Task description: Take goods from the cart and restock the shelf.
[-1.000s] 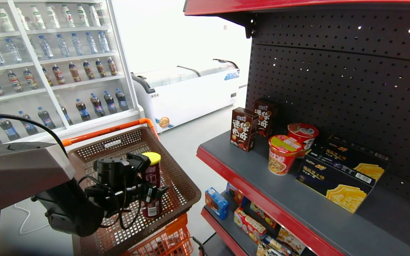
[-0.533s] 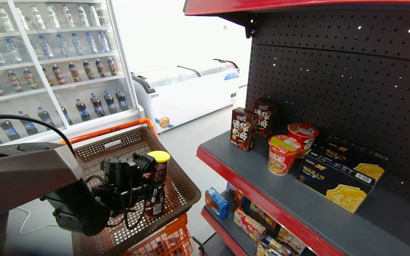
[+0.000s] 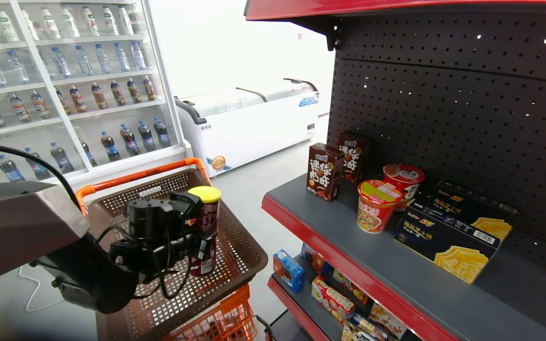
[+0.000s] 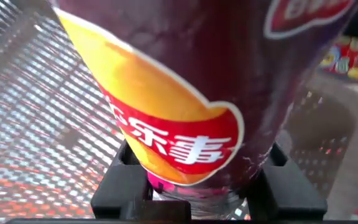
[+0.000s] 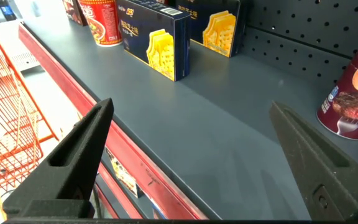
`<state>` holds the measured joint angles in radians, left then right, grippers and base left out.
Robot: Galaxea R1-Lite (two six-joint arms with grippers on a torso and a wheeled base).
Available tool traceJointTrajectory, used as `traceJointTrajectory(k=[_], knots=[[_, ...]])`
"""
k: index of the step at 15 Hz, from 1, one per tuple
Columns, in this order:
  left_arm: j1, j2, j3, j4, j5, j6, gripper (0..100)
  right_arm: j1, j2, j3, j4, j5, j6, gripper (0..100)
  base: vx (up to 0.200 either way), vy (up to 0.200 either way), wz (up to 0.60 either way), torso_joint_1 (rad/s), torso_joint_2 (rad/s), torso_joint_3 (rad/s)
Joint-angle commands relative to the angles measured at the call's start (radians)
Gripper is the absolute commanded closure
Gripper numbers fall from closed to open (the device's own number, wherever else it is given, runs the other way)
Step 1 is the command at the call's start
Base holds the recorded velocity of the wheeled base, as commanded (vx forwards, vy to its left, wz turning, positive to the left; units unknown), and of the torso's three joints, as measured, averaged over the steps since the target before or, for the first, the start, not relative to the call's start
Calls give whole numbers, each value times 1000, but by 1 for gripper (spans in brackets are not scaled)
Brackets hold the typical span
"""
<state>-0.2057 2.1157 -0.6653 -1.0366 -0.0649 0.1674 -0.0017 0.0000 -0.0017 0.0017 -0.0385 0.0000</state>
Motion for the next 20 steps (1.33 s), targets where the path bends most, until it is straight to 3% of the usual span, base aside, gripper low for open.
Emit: traceJointTrajectory(k=[1,2,3,4,6,7,8,10,13,17,18,19,20], knots=[[23,-234,85,53,2,-5,100,0,2,0,0,0,0,0,0,0,0,0,0,0],[25,-321,118,118,2,-36,100,0,2,0,0,0,0,0,0,0,0,0,0,0],[22,-408,147,174,8,-98,100,0,2,0,0,0,0,0,0,0,0,0,0,0],[23,-493,179,198,10,-121,100,0,2,0,0,0,0,0,0,0,0,0,0,0],[32,-649,228,219,33,-121,100,0,2,0,0,0,0,0,0,0,0,0,0,0],[35,-744,250,280,89,-124,100,0,2,0,0,0,0,0,0,0,0,0,0,0],[37,-826,263,334,96,-137,100,0,2,0,0,0,0,0,0,0,0,0,0,0],[35,-979,334,379,91,-197,100,0,2,0,0,0,0,0,0,0,0,0,0,0],[32,-1188,395,478,86,-200,100,0,0,0,0,0,0,0,0,0,0,0,0,0],[39,-1298,469,498,8,-198,100,0,2,0,0,0,0,0,0,0,0,0,0,0],[46,-1315,480,500,4,-198,100,0,0,0,0,0,0,0,0,0,0,0,0,0],[92,-1352,498,532,-3,-197,100,0,0,0,0,0,0,0,0,0,0,0,0,0],[94,-1383,498,556,-9,-197,100,0,2,0,0,0,0,0,0,0,0,0,0,0]])
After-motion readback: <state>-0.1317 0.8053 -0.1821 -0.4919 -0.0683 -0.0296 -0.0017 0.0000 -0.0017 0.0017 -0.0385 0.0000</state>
